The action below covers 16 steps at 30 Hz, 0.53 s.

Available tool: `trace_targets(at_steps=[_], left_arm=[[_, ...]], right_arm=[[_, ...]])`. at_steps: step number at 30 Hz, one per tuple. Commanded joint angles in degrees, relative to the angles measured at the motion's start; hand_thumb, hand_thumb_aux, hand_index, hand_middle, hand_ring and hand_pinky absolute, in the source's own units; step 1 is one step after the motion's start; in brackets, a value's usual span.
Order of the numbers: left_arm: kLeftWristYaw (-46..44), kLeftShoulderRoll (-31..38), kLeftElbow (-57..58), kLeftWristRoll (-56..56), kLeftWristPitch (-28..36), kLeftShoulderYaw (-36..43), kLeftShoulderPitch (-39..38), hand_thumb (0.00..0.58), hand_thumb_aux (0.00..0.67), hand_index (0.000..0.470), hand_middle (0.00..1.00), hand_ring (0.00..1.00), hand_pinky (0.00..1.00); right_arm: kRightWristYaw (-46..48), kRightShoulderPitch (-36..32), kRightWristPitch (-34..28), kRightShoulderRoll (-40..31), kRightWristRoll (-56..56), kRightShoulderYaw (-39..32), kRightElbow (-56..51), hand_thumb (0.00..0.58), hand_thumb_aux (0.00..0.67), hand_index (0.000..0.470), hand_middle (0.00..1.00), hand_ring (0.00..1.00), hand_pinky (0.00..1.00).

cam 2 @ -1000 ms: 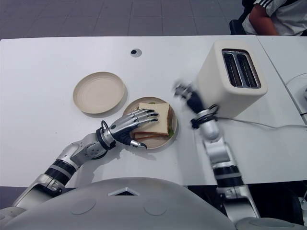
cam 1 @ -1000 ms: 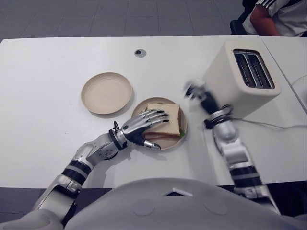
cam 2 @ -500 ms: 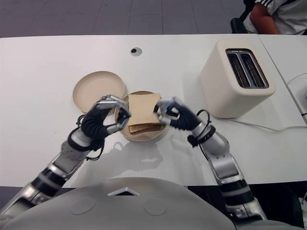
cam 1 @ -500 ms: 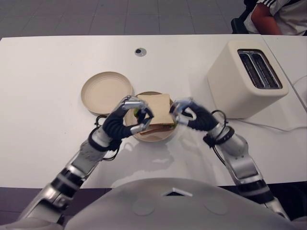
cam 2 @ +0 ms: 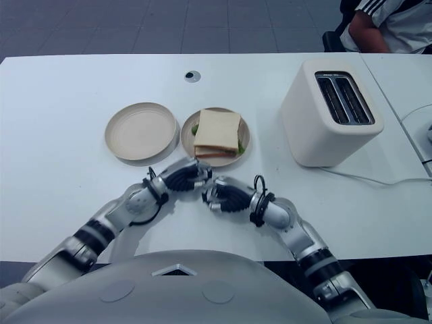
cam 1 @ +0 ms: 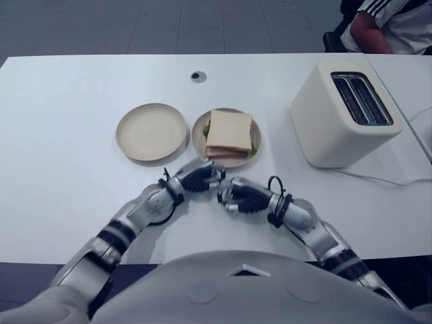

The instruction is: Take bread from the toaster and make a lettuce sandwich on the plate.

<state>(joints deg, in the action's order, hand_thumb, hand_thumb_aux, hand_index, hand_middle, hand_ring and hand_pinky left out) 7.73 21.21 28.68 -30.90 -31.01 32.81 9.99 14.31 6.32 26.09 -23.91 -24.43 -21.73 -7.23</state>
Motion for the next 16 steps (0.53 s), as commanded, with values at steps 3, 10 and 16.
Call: trace_targets(at_steps=[3, 10, 16], left_arm=[[8.5, -2.1, 8.0, -2.5, -7.8, -0.6, -0.4, 0.58, 0.67, 0.47, 1.0, 1.0, 1.0], [2.7, -6.4, -13.3, 35.5, -26.9, -5.9, -11.2, 0.0, 0.0, 0.0, 0.0, 0.0, 0.0], [3.9, -16.0, -0.1, 35.7, -20.3, -15.4, -9.9, 0.0, 0.0, 0.0, 0.0, 0.0, 0.0]], right_arm=[[-9.6, -2.7, -2.9, 3.3, -3.8, 2.2, -6.2, 0.58, 0.67, 0.47, 1.0, 1.0, 1.0], [-15.4, -0.4, 6.2, 8.9, 16.9, 15.3, 8.1, 0.0, 0.0, 0.0, 0.0, 0.0, 0.0], [-18.0, -2.5, 1.1, 12.8, 18.0, 19.1, -3.2, 0.0, 0.0, 0.0, 0.0, 0.0, 0.0]])
